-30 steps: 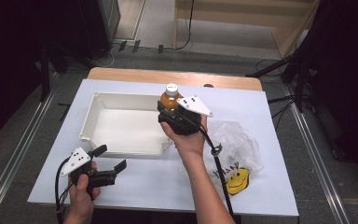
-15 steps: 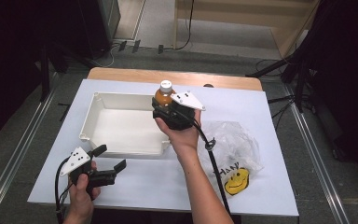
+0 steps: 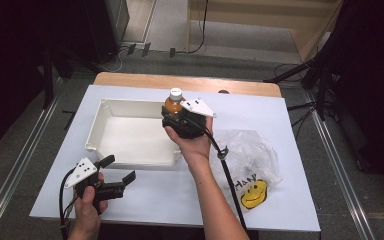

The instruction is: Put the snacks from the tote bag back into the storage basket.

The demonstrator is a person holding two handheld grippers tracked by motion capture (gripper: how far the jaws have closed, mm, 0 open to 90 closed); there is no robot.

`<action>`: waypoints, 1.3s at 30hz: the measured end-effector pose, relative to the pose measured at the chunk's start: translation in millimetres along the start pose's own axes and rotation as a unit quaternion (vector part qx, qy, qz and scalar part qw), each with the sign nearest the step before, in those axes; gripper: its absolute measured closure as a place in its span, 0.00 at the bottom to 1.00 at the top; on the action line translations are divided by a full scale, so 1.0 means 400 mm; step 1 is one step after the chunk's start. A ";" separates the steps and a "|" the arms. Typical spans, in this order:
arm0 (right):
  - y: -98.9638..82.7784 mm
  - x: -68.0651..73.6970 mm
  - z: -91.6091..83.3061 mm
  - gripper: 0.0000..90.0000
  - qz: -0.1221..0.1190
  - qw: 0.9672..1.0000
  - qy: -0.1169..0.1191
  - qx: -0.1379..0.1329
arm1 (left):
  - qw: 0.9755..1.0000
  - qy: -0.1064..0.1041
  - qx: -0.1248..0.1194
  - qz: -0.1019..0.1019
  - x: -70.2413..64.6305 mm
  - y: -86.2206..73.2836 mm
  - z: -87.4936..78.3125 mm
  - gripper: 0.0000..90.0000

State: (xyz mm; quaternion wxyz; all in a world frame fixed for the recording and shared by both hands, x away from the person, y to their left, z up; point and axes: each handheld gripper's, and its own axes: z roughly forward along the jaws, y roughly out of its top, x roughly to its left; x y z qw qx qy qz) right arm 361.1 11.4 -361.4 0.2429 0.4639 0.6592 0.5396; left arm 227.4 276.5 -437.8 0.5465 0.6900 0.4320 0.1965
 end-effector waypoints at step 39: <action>-0.112 -0.011 0.065 0.34 -0.002 0.996 -0.015 0.084 | 1.000 -0.002 0.003 -0.003 0.005 -0.001 0.004 0.04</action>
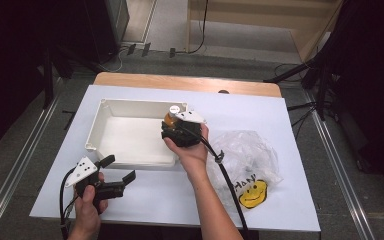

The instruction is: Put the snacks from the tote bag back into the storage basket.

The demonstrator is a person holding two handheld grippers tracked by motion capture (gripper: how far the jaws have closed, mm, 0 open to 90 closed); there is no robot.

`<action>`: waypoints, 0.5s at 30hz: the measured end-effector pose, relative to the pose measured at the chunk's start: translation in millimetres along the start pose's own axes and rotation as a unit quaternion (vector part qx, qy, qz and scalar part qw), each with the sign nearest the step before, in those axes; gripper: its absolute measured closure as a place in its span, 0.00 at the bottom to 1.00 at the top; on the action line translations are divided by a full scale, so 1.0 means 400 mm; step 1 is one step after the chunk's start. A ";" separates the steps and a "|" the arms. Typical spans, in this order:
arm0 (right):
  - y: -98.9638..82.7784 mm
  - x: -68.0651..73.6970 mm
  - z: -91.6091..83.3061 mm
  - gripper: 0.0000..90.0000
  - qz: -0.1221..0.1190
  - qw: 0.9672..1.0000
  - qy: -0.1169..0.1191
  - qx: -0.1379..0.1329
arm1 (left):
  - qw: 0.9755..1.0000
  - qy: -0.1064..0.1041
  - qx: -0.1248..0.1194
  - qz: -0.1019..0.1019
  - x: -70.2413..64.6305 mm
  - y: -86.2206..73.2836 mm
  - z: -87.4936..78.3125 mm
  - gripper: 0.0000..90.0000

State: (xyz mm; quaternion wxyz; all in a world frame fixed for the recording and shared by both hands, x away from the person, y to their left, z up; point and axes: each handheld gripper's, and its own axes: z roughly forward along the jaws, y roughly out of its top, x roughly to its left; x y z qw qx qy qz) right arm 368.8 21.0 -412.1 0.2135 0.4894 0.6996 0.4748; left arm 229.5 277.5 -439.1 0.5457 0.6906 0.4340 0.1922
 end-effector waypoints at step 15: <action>0.031 -0.007 -0.044 0.31 0.024 0.999 0.029 -0.028 | 1.000 -0.001 0.000 -0.003 -0.001 -0.001 0.002 0.04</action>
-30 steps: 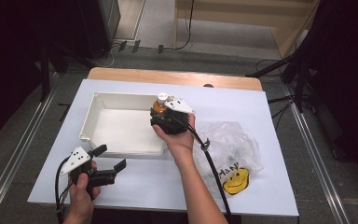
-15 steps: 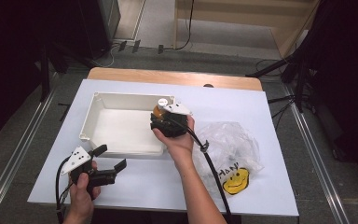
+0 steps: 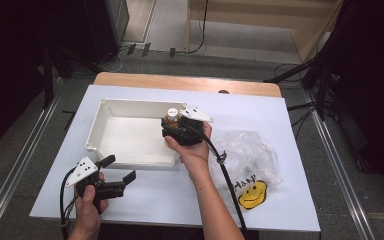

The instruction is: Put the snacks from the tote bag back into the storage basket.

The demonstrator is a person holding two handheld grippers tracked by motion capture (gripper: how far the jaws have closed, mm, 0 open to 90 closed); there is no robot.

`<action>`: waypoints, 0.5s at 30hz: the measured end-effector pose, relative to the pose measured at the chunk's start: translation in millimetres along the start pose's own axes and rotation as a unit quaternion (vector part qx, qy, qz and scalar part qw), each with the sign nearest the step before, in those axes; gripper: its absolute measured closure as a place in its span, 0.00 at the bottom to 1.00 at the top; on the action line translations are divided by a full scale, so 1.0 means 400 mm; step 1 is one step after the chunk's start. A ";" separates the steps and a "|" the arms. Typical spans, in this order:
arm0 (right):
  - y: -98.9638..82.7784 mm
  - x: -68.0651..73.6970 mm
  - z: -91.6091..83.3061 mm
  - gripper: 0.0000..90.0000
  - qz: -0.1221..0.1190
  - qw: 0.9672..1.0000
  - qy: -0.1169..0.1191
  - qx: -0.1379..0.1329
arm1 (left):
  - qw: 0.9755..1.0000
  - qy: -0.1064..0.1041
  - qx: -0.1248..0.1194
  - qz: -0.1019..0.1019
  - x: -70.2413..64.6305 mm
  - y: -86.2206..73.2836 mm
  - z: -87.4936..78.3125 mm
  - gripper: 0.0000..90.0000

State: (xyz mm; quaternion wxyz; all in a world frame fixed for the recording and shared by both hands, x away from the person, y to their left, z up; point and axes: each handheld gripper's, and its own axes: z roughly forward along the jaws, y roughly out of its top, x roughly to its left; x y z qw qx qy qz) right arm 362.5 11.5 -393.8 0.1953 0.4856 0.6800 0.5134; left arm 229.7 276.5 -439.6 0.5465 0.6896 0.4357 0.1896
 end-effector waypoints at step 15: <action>0.035 -0.014 -0.079 0.27 -0.023 0.999 -0.005 -0.027 | 1.000 0.000 0.004 0.004 -0.001 -0.002 0.004 0.04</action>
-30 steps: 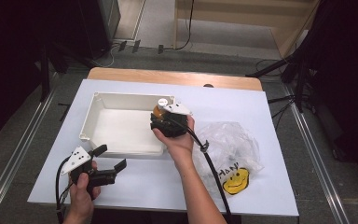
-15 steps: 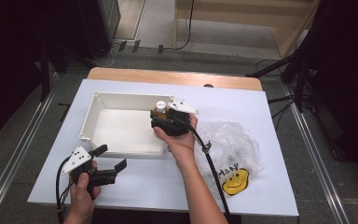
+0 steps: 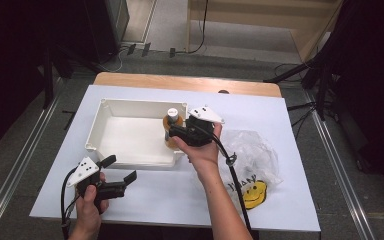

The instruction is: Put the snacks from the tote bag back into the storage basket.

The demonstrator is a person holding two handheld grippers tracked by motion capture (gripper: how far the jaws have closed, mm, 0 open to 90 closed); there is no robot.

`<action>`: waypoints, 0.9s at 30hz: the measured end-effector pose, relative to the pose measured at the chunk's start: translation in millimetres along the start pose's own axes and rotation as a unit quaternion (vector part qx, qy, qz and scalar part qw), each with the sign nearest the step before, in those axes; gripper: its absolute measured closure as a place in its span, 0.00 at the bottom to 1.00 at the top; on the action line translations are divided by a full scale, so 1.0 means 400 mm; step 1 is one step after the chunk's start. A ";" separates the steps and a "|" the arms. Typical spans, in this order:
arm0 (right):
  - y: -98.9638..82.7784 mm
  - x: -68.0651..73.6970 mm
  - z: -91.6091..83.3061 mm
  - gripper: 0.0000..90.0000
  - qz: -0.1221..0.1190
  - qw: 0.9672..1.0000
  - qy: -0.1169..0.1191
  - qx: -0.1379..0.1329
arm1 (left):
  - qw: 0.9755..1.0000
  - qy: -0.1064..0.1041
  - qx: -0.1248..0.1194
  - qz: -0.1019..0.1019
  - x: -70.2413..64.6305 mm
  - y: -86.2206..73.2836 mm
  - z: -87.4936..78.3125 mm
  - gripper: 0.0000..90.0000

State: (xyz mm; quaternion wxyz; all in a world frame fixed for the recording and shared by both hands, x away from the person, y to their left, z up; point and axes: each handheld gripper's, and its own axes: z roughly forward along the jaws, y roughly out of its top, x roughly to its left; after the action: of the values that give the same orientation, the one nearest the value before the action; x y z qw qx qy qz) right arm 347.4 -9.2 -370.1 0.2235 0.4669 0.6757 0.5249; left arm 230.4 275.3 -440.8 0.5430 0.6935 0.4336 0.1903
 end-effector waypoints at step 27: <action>-0.014 -0.089 -0.107 0.27 -0.002 0.999 -0.030 -0.022 | 1.000 0.001 0.004 0.002 0.001 -0.004 0.005 0.04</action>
State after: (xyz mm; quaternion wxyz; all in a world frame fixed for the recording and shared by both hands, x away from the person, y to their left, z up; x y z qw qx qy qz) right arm 327.5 -61.5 -367.0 0.2547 0.4765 0.6578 0.5247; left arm 231.5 274.4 -442.8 0.5396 0.6966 0.4329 0.1903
